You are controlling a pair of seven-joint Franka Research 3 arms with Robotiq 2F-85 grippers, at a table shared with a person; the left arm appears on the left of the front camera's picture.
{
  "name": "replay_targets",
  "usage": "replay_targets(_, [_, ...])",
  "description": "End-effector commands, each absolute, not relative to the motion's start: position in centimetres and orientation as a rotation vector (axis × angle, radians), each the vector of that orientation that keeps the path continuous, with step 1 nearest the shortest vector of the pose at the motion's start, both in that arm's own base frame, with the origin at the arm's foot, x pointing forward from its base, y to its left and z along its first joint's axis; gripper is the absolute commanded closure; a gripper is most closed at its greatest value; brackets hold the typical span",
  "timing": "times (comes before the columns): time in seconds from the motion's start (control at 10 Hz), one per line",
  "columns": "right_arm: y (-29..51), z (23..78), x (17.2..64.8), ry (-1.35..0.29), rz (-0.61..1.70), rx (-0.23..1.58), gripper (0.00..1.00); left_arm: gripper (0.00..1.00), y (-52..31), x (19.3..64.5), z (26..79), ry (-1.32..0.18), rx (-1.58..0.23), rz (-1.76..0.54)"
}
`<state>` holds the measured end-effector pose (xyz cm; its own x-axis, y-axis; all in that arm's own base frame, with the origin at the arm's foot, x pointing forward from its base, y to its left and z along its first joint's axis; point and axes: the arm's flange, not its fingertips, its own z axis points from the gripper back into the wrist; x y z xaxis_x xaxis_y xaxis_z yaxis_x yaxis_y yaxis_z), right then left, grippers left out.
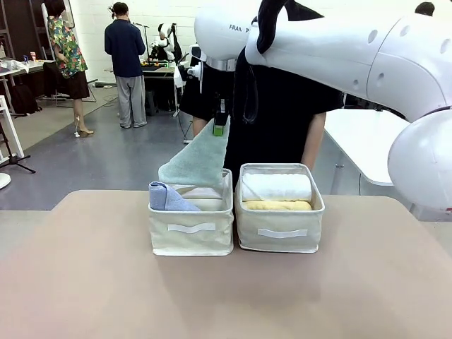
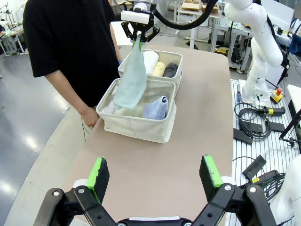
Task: Sort the towels based on their folding style.
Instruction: Pick up another triangle-folded towel from the table and place it in the left Fabric basket.
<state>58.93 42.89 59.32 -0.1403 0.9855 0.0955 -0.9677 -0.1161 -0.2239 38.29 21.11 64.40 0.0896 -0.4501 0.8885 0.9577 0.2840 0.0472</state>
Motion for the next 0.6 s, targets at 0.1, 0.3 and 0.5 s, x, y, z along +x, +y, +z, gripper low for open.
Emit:
replay_targets(0.1, [42.7,57.7,59.9,-0.256,1.680,-0.107,0.82,0.00,21.3,38.2,64.5,-0.987,-0.665,-1.187])
replay_targets(0.3, [42.5,56.2,60.4,-0.218,1.674,-0.103,0.82,0.00,21.3,38.2,64.5,-0.987,-0.665,-1.187])
replay_targets(0.5, [42.5,54.3,60.8,-0.181,1.671,-0.099,0.82,0.00,21.3,38.2,64.5,-0.987,-0.665,-1.187])
